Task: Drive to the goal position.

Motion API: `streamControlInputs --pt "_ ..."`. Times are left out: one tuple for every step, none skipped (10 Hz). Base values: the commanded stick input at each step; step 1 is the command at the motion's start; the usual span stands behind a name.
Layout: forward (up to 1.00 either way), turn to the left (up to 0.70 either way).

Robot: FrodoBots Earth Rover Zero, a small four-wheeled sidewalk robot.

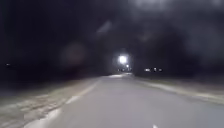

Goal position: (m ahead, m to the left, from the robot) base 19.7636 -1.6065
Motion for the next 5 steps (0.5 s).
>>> streamControlInputs --pt "0.70 0.00" --pt "0.70 0.00" --pt "0.70 0.00" --pt "0.70 -0.11" --pt "0.70 -0.34"
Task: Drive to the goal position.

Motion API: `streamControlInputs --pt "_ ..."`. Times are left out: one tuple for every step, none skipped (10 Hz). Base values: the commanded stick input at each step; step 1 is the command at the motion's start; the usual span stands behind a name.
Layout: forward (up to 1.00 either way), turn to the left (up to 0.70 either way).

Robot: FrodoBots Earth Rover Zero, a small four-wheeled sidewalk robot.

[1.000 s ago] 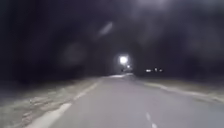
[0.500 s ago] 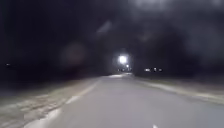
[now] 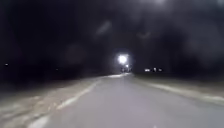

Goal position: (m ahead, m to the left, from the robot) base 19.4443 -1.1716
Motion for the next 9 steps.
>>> streamControlInputs --pt "0.70 -0.28" --pt "0.70 -0.12" --pt "0.70 0.00" --pt "0.70 0.00" --pt "0.70 0.00" --pt "0.70 0.00" --pt "0.70 0.00" --pt "0.70 0.00" --pt "0.70 0.00"
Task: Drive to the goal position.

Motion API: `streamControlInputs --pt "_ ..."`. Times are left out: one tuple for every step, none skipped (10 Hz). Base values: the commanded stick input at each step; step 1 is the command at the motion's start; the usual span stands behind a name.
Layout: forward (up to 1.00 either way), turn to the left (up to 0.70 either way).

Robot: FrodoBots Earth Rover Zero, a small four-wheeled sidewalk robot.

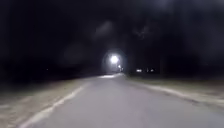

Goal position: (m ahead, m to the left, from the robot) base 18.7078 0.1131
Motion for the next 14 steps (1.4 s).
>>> streamControlInputs --pt "0.70 0.00" --pt "0.70 0.00" --pt "0.70 0.00" --pt "0.70 0.00" --pt "0.70 0.00" --pt "0.70 0.00" --pt "0.70 0.00" --pt "0.70 0.00" --pt "0.70 0.00" --pt "0.70 0.00" --pt "0.70 0.00" --pt "0.70 0.00" --pt "0.70 0.00" --pt "0.70 0.00"
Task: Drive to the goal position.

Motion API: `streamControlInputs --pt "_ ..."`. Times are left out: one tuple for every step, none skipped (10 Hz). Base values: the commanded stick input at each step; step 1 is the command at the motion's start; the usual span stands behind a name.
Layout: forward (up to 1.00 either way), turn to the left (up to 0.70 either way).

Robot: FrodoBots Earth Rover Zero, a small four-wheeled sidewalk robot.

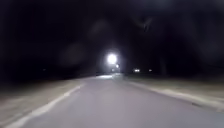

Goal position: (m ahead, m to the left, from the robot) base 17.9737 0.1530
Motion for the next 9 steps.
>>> streamControlInputs --pt "0.70 0.00" --pt "0.70 0.00" --pt "0.70 0.00" --pt "0.70 0.00" --pt "0.70 0.00" --pt "0.70 0.00" --pt "0.70 0.00" --pt "0.70 0.00" --pt "0.70 0.00"
